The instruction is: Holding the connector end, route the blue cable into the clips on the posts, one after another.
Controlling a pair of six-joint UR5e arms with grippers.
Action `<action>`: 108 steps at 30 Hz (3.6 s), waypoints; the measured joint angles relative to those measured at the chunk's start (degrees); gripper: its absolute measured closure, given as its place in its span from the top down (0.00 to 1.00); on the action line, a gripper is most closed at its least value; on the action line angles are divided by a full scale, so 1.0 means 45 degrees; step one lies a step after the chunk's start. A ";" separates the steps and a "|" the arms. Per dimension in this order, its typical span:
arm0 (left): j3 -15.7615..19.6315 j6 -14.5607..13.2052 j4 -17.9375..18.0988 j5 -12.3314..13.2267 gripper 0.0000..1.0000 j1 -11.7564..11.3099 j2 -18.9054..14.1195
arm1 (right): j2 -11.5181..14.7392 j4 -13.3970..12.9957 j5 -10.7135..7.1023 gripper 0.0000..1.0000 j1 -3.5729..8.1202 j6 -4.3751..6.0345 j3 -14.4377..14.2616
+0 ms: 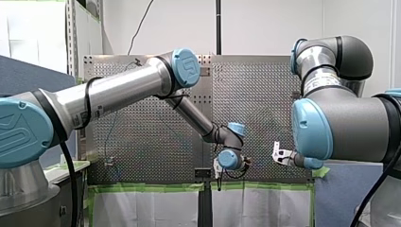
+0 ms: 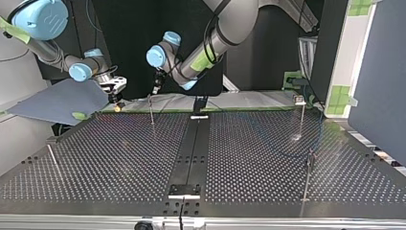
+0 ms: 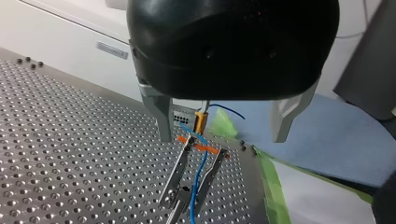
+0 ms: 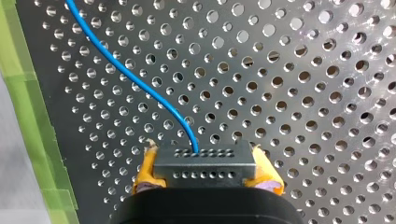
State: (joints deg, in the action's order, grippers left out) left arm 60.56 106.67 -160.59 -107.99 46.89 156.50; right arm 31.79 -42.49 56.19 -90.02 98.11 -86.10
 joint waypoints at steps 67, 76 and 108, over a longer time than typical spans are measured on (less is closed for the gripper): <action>0.8025 0.1511 -0.0174 -0.0759 1.00 -0.1451 -0.8037 | 0.0018 0.0084 0.0697 0.00 -0.0066 -0.0300 0.0085; 0.9110 0.1694 0.0248 -0.0089 1.00 -0.1948 -0.9119 | 0.0018 0.0218 0.1060 0.00 -0.0065 -0.0404 0.0080; 1.2995 0.1347 0.0750 -0.0443 1.00 -0.1949 -1.3005 | 0.1883 0.0781 0.2542 0.00 0.0368 -0.1694 -0.1451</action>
State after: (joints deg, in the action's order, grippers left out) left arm 119.04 112.73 -157.21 -109.98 38.12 97.97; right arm 40.27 -38.98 67.63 -88.36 90.48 -92.63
